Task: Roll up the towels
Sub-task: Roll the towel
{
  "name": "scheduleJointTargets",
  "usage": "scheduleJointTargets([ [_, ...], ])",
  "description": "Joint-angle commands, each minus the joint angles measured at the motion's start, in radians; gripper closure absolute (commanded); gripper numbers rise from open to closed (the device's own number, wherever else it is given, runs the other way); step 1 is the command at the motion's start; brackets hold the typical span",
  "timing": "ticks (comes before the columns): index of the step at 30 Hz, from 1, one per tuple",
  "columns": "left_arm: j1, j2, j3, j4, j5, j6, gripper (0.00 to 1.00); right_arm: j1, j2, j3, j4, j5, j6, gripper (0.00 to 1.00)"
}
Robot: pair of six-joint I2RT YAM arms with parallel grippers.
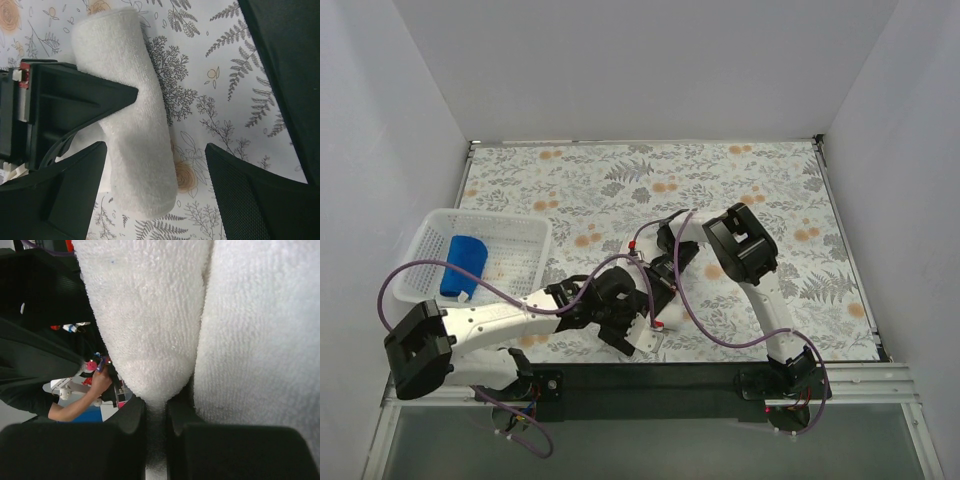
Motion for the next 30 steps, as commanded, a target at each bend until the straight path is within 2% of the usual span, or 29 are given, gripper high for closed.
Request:
scheduleJointTargets([
  [1,-0.035,0.053,-0.059,0.159,-0.127,-0.011,0.25,-0.001,0.047,0.005,0.065,0.156,-0.075,0.99],
  [5,-0.043,0.116,-0.136,0.326,-0.265,0.015,0.29,-0.002,0.048,0.008,0.065,0.160,-0.076,0.99],
  [7,-0.044,0.156,-0.152,0.357,-0.312,0.021,0.31,-0.004,0.048,0.009,0.065,0.165,-0.076,0.99],
  [9,-0.043,0.182,-0.159,0.360,-0.319,0.011,0.39,-0.005,0.051,0.016,0.063,0.174,-0.076,0.99],
  [10,-0.044,0.199,-0.161,0.352,-0.307,0.006,0.44,-0.007,0.051,0.019,0.063,0.179,-0.075,0.99],
  [11,-0.044,0.202,-0.170,0.317,-0.286,0.000,0.57,-0.008,0.051,0.025,0.063,0.185,-0.072,0.99],
  [14,-0.047,0.205,-0.164,0.224,-0.217,-0.044,0.76,-0.031,0.042,0.058,0.068,0.228,-0.046,0.99],
  [15,-0.049,0.208,-0.144,0.189,-0.171,-0.058,0.86,-0.051,0.039,0.071,0.071,0.249,-0.036,0.98],
  [17,-0.047,0.219,-0.127,0.112,-0.138,-0.087,0.92,-0.079,0.033,0.120,0.079,0.274,0.013,0.91],
  [18,-0.047,0.224,-0.110,0.086,-0.108,-0.112,0.95,-0.108,0.028,0.138,0.080,0.293,0.031,0.82],
  [20,-0.046,0.251,-0.094,0.013,-0.028,-0.135,0.97,-0.137,0.002,0.201,0.080,0.306,0.071,0.70],
  [21,-0.044,0.260,-0.074,-0.003,-0.004,-0.150,0.98,-0.166,-0.007,0.221,0.080,0.326,0.086,0.61],
  [24,-0.026,0.305,-0.037,-0.069,0.078,-0.169,1.00,-0.227,-0.062,0.316,0.076,0.353,0.126,0.48],
  [27,0.024,0.355,0.026,-0.129,0.187,-0.175,1.00,-0.298,-0.133,0.399,0.074,0.363,0.157,0.42],
  [30,0.093,0.415,0.087,-0.203,0.266,-0.161,1.00,-0.376,-0.211,0.433,0.074,0.364,0.178,0.40],
])
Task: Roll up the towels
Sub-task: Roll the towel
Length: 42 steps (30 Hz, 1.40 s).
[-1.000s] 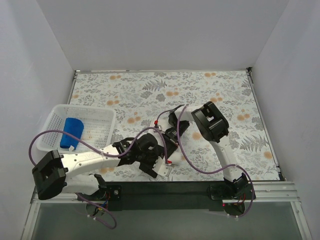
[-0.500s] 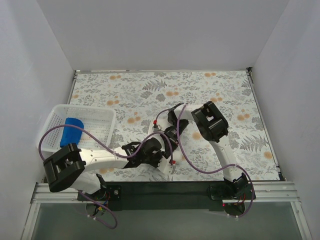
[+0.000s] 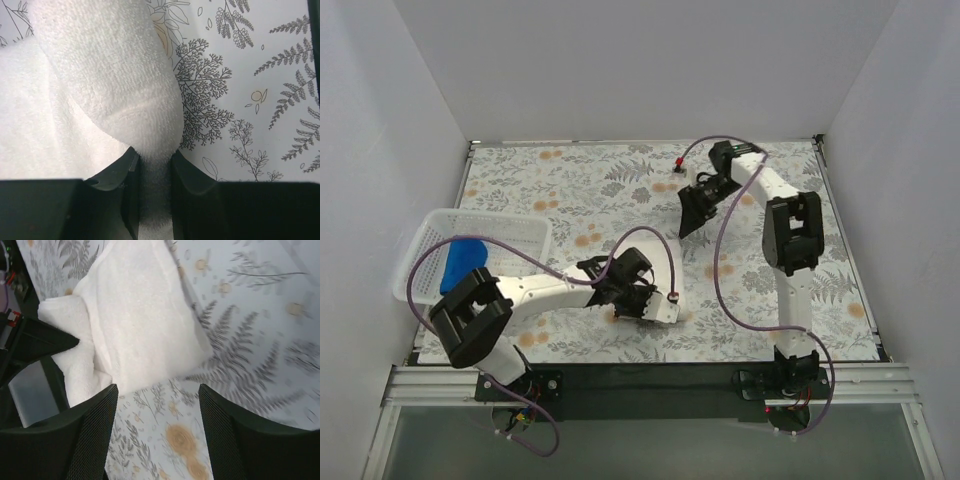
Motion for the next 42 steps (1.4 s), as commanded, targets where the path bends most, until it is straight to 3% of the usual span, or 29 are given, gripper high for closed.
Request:
scheduleJointTargets([
  [1,0.071,0.119,0.007,-0.319,0.276,-0.036,1.00,-0.087,-0.175,0.049,0.025,0.051,0.027,0.39],
  [3,0.147,0.166,0.079,-0.373,0.366,-0.017,1.00,-0.130,-0.235,-0.004,0.030,0.054,0.008,0.31],
  [6,0.230,0.310,0.191,-0.495,0.471,0.038,1.00,-0.144,-0.369,-0.150,0.048,0.078,-0.038,0.27],
  [11,0.318,0.507,0.378,-0.692,0.571,0.127,0.98,-0.140,-0.624,-0.409,0.137,0.081,-0.082,0.27],
  [14,0.361,0.611,0.477,-0.741,0.553,0.170,0.96,-0.107,-0.733,-0.524,0.178,0.104,-0.108,0.30],
  [17,0.391,0.715,0.588,-0.782,0.525,0.193,0.95,-0.006,-0.815,-0.629,0.285,0.195,-0.073,0.31],
  [20,0.425,0.821,0.711,-0.860,0.534,0.227,0.92,0.194,-0.854,-0.707,0.414,0.346,-0.034,0.33],
  [22,0.434,0.855,0.764,-0.868,0.523,0.227,0.92,0.265,-0.860,-0.744,0.480,0.442,-0.020,0.33],
  [26,0.447,0.903,0.826,-0.894,0.519,0.236,0.89,0.441,-0.842,-0.815,0.669,0.575,0.003,0.33],
  [32,0.465,0.938,0.841,-0.885,0.522,0.234,0.87,0.563,-0.756,-0.894,0.822,0.696,-0.013,0.35],
  [35,0.471,0.932,0.834,-0.862,0.513,0.219,0.83,0.600,-0.715,-0.942,0.885,0.732,-0.028,0.41],
  [37,0.476,0.934,0.843,-0.861,0.508,0.216,0.82,0.611,-0.685,-0.959,0.902,0.713,-0.028,0.54],
  [38,0.476,0.932,0.846,-0.861,0.508,0.214,0.81,0.620,-0.676,-0.962,0.902,0.701,-0.028,0.62],
  [39,0.479,0.929,0.850,-0.859,0.506,0.211,0.80,0.620,-0.670,-0.965,0.901,0.675,-0.028,0.82],
  [41,0.482,0.915,0.846,-0.833,0.500,0.198,0.79,0.621,-0.659,-0.980,0.890,0.652,-0.040,0.98],
  [42,0.487,0.886,0.837,-0.821,0.500,0.193,0.78,0.621,-0.659,-0.985,0.881,0.631,-0.051,0.99],
])
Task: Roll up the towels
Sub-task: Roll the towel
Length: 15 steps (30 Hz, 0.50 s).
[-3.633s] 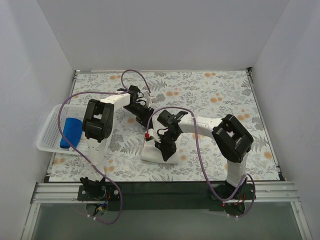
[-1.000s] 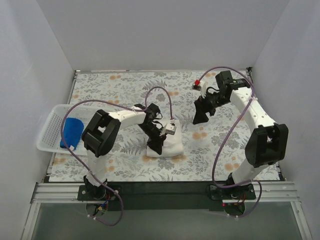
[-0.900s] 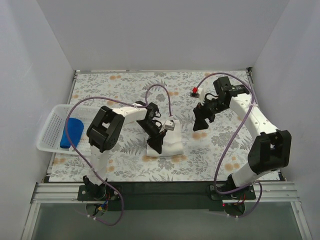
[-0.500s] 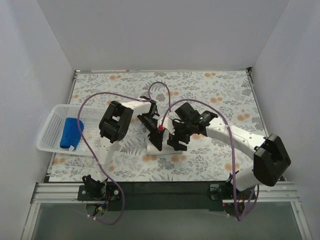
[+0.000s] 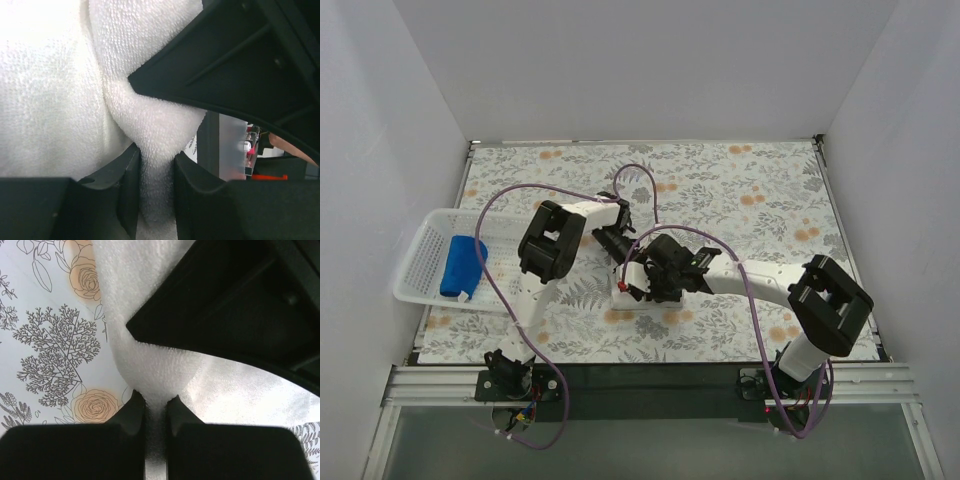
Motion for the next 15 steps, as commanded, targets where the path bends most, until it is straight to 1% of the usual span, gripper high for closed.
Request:
scheduleJointTargets([
  [1,0.025,-0.004,-0.047,0.251,-0.291,0.041,0.75,0.013,0.028,-0.035,-0.006,-0.072,-0.021,0.99],
  [2,0.028,-0.024,-0.058,0.262,-0.292,0.038,0.69,0.012,0.031,-0.030,-0.029,-0.087,-0.027,0.99],
  [5,0.047,-0.130,-0.089,0.282,-0.289,0.038,0.61,0.012,0.036,-0.015,-0.129,-0.159,-0.050,0.99],
  [7,0.067,-0.164,-0.092,0.277,-0.283,0.037,0.57,0.012,0.042,-0.009,-0.190,-0.213,-0.055,0.99],
  [8,0.076,-0.181,-0.087,0.274,-0.279,0.035,0.39,0.012,0.045,-0.004,-0.206,-0.228,-0.055,0.99],
  [10,0.110,-0.225,-0.080,0.264,-0.245,0.032,0.36,0.010,0.054,0.005,-0.241,-0.270,-0.053,0.99],
  [15,0.186,-0.303,-0.020,0.257,-0.194,0.014,0.35,0.003,0.079,0.034,-0.272,-0.313,-0.023,0.99],
])
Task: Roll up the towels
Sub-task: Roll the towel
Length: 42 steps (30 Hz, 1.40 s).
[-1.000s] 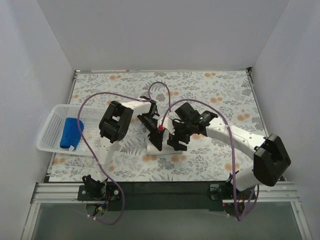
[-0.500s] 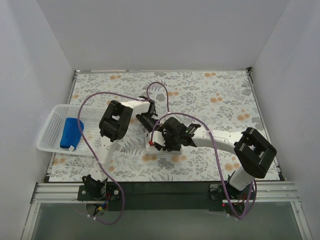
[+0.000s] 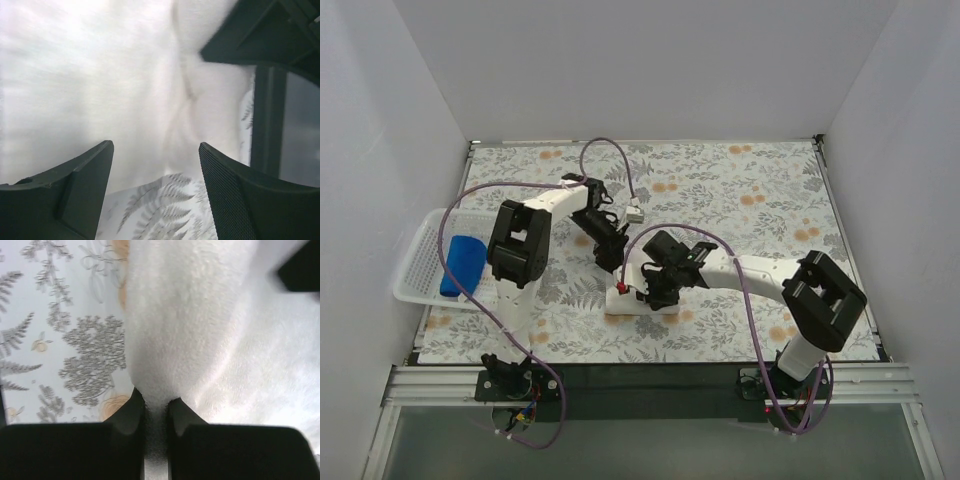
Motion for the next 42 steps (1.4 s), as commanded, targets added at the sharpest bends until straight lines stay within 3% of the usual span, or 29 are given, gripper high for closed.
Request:
scheduleJointTargets([
  [1,0.077,-0.113,0.060,0.095,-0.043,0.018,0.35,0.011,0.069,0.013,-0.218,-0.163,0.038,0.99],
  [6,0.169,-0.261,0.018,0.222,-0.023,-0.086,0.36,-0.049,0.164,0.112,-0.303,-0.296,0.059,0.99],
  [10,0.197,-0.481,-0.213,0.527,-0.095,-0.272,0.35,-0.095,0.277,0.187,-0.381,-0.365,0.066,0.99],
  [14,0.177,-0.752,-0.414,0.678,-0.193,-0.306,0.31,-0.149,0.388,0.276,-0.464,-0.448,0.067,0.99],
  [17,0.105,-0.913,-0.574,0.693,-0.274,-0.239,0.30,-0.178,0.472,0.346,-0.515,-0.514,0.069,0.99],
  [23,-0.298,-1.131,-0.811,0.710,-0.582,-0.133,0.27,-0.216,0.630,0.460,-0.613,-0.571,0.040,0.99],
  [26,-0.415,-1.156,-0.895,0.765,-0.693,-0.117,0.26,-0.236,0.712,0.503,-0.674,-0.611,0.015,0.99],
  [38,-0.605,-0.992,-0.946,0.909,-0.767,-0.076,0.25,-0.281,0.825,0.583,-0.720,-0.628,0.009,0.99],
  [42,-0.622,-0.928,-0.957,0.954,-0.793,-0.068,0.30,-0.284,0.842,0.595,-0.728,-0.631,0.007,0.99],
])
